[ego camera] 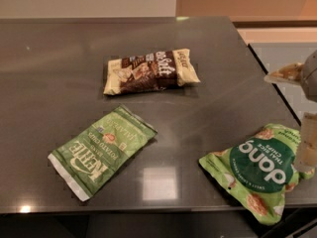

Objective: Pick green rice chip bag

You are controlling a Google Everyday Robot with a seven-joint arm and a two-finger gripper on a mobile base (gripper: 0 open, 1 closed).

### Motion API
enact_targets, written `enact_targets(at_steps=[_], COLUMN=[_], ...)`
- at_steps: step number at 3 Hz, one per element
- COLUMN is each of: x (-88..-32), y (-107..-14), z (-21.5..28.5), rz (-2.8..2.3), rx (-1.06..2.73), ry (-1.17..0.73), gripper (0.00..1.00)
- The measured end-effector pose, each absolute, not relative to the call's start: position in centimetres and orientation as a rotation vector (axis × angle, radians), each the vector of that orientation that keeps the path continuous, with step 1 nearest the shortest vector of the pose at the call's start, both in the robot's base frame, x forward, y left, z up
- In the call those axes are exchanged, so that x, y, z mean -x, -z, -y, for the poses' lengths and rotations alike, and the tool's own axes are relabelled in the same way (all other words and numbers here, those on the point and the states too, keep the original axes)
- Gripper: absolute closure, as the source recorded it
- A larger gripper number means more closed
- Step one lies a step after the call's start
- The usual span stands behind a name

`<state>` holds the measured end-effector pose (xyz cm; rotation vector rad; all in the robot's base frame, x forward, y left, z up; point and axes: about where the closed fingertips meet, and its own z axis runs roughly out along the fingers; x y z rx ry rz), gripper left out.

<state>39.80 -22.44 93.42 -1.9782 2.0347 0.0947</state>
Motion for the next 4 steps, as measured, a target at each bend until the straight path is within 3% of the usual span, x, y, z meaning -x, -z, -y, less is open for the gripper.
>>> enact_targets(at_steps=[4], x=[-36.8], y=[-85.4], z=[23.5], rz=[-1.838], rx=[2.342], ry=[-0.083], gripper=[0.02])
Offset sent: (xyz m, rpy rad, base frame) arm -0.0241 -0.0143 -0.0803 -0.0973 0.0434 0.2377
